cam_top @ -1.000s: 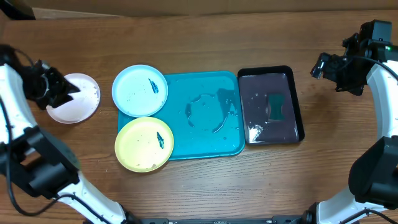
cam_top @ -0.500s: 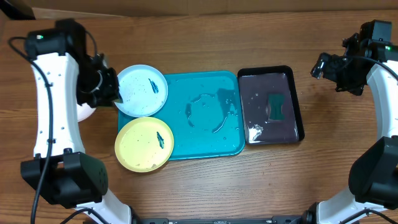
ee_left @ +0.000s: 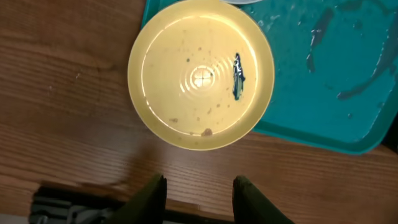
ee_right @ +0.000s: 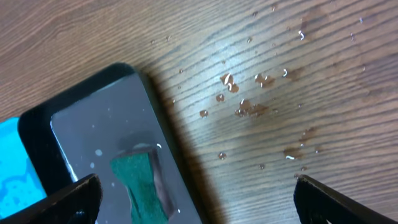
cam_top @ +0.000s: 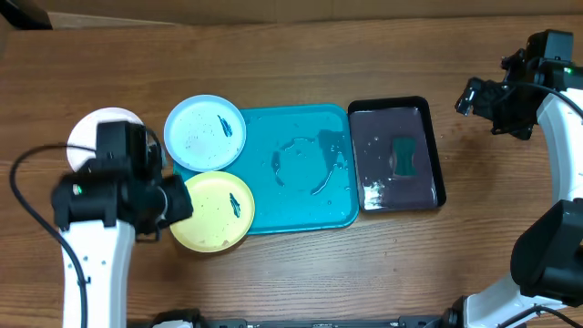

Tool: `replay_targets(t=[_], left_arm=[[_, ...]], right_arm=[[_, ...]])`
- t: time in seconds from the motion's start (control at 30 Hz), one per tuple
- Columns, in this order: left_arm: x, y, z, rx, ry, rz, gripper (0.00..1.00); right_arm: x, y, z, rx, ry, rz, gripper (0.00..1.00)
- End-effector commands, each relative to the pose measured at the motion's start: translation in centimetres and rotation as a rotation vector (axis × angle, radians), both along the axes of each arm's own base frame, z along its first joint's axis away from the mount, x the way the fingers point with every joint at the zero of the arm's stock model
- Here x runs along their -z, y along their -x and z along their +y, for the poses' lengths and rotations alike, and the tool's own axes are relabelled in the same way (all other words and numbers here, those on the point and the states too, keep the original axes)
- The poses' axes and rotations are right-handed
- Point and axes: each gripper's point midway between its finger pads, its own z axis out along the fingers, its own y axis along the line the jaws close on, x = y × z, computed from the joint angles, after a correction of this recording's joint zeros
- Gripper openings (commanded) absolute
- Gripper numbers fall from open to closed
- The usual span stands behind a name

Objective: Clean dirty plates on tray and stack at the side
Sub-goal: 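Release the plate and move left gripper to the yellow plate rim, then grip the yellow plate rim with the left gripper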

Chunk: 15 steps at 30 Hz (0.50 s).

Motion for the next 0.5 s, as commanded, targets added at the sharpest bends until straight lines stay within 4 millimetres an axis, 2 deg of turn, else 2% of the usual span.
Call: replay_targets(t=[0.0, 0.17, 0.47], left_arm=[[3.3, 1.5, 0.3, -0.061, -0.002, 0.078, 0.36], [6.0, 1.8, -0.4, -0.054, 0.039, 0.132, 0.36], [7.3, 0.9, -0.7, -0.059, 0.062, 0.148, 0.36]], right_arm=[[-0.3, -0.2, -0.2, 0.003, 0.001, -0.012, 1.00], [-0.3, -0.2, -0.2, 0.003, 0.001, -0.012, 1.00], [-0.3, -0.2, -0.2, 0.003, 0.001, -0.012, 1.00]])
